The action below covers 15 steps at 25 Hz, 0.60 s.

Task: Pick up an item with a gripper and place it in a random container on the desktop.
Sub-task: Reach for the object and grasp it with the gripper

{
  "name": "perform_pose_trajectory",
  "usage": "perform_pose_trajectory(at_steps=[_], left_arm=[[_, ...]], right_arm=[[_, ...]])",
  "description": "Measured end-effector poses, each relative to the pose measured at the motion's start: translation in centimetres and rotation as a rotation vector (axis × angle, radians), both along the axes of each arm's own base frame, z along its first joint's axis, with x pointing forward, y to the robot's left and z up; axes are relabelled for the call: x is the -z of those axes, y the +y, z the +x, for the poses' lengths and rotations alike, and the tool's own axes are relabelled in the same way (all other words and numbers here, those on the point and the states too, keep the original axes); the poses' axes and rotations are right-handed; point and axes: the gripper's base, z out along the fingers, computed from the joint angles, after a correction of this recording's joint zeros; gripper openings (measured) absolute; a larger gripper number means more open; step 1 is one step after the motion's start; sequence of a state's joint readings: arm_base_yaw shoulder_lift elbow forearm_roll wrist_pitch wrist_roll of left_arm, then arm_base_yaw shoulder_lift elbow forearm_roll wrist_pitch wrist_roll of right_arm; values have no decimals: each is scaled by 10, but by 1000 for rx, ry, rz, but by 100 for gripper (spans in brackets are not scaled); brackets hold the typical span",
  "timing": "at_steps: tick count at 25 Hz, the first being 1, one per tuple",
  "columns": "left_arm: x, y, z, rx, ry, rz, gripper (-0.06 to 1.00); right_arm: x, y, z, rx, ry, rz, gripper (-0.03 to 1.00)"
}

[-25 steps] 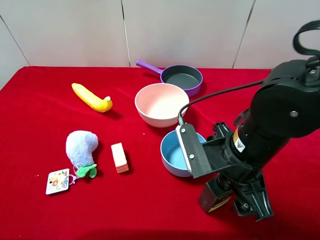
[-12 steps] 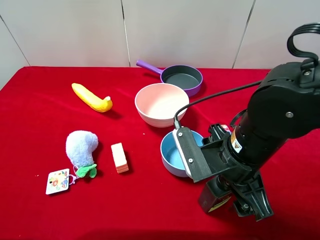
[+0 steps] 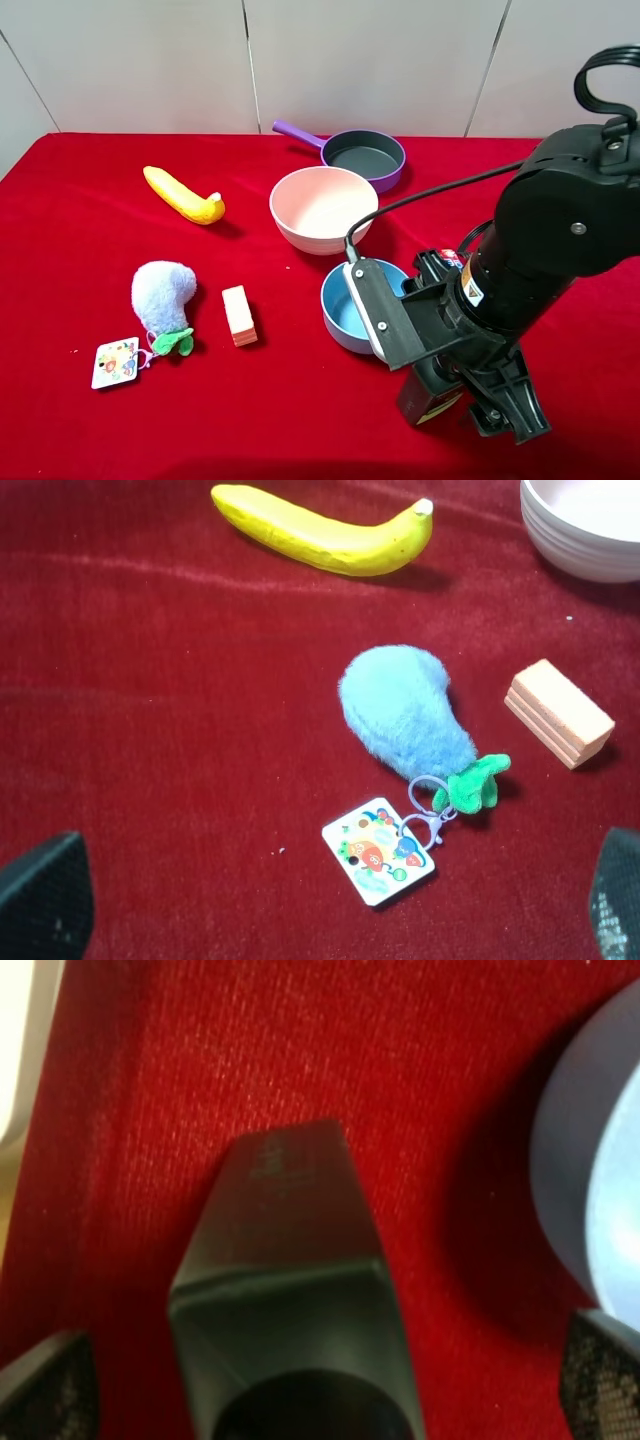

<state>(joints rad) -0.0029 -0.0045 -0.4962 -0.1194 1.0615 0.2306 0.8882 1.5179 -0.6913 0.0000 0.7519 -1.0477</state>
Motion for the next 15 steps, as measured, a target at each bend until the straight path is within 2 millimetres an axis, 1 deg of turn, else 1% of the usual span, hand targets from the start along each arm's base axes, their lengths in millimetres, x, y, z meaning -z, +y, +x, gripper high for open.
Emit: perform_pose_trajectory(at_steps=[2,3,10,11,12,15], left_arm=[[0,0,0,0,0,0,100],[0,0,0,0,0,0,100],[0,0,0,0,0,0,100],[0,0,0,0,0,0,100],[0,0,0,0,0,0,100],[0,0,0,0,0,0,100]], right_arm=[[0,0,0,-2,2,-2,67],[0,0,0,-2,2,-3,63],[0,0,-2,13,17,4,37],[0,0,-2,13,20,2,31],[0,0,-2,13,21,2,29],[0,0,-2,13,21,2,29]])
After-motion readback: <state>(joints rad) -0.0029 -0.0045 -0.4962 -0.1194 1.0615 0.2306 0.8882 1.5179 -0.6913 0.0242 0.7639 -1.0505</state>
